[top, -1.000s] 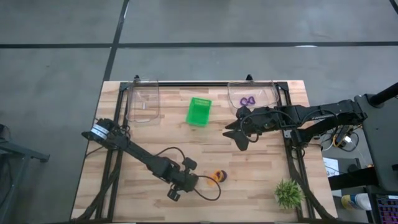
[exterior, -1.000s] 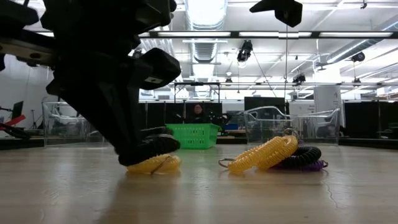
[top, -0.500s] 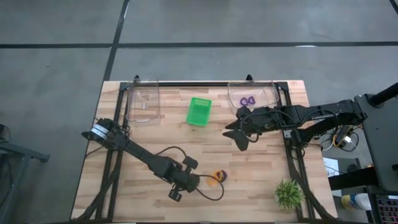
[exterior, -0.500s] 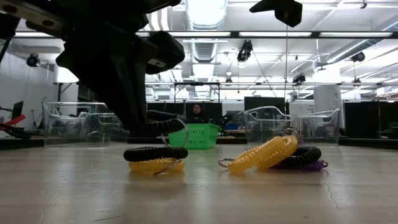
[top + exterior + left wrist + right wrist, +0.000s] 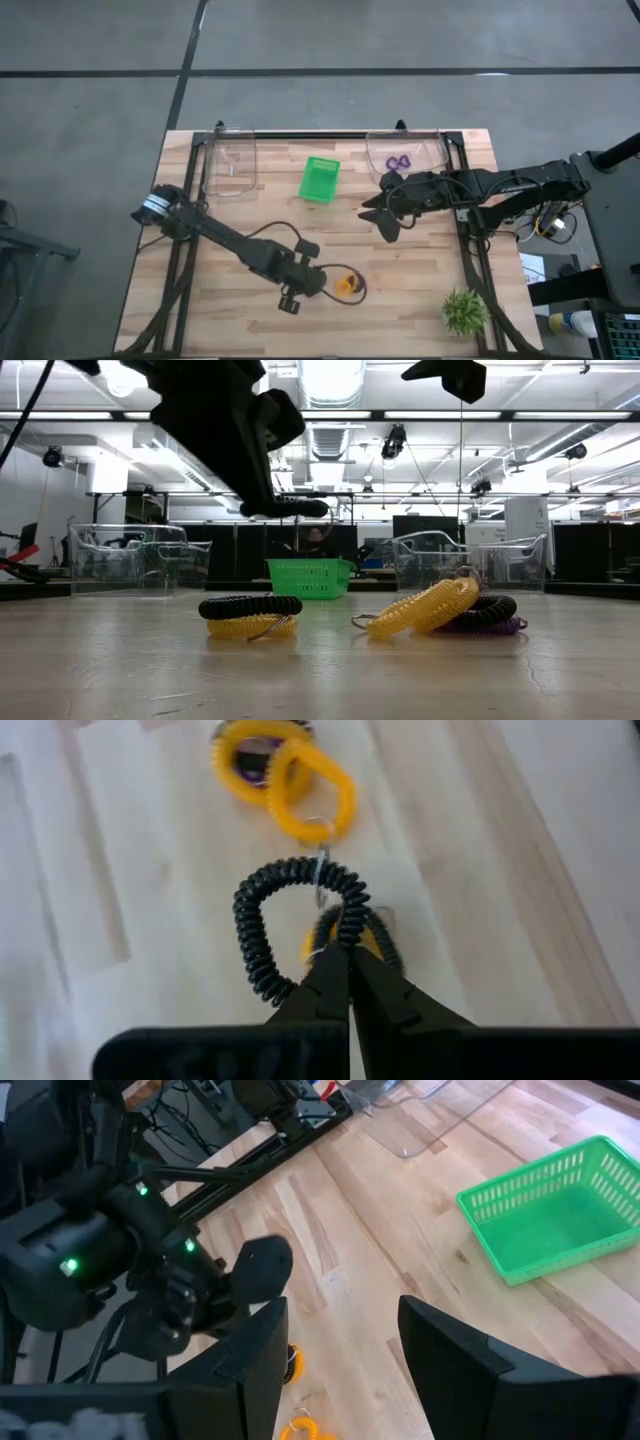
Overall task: Sort spring keychains
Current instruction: Put the black spring keychain into the green bin
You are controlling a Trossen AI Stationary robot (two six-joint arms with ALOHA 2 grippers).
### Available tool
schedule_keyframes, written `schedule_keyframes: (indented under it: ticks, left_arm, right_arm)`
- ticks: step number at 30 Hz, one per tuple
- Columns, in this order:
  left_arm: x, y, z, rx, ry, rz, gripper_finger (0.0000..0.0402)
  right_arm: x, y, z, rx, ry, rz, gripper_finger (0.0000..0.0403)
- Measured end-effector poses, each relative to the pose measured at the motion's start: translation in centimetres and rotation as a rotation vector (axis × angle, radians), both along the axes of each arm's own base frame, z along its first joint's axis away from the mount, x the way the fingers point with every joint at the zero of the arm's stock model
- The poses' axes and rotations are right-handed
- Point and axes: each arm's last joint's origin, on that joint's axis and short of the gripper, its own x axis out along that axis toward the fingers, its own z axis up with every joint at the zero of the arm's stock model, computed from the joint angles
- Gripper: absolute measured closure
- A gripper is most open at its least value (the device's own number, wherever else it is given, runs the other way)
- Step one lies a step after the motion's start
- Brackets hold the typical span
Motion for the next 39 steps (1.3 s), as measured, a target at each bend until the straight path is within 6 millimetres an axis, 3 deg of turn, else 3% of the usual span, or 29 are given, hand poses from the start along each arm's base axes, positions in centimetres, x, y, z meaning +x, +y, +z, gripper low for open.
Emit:
schedule_keyframes:
  ticks: [8, 21, 33, 39]
  left_arm:
    - [0.2, 3.8, 2.6, -0.028, -0.061, 0.105, 0.0401]
    - [-0.5, 13.5, 5.4, -0.006, -0.082, 0.336, 0.0401]
    - [-1.6, 23.0, 5.5, -0.013, -0.072, 0.534, 0.0401]
    - [-2.1, 26.1, 5.1, -0.036, -0.082, 0.604, 0.0402]
  right_arm:
    - [0.0, 0.0, 0.0, -0.003, -0.001, 0.003, 0.0218]
    - [-0.5, -0.1, 0.6, -0.012, -0.028, 0.003, 0.0218]
    - [-1.3, -0.2, 1.5, -0.037, -0.081, 0.005, 0.0218]
    - [-1.3, -0.2, 1.5, -0.045, -0.080, 0.010, 0.0218]
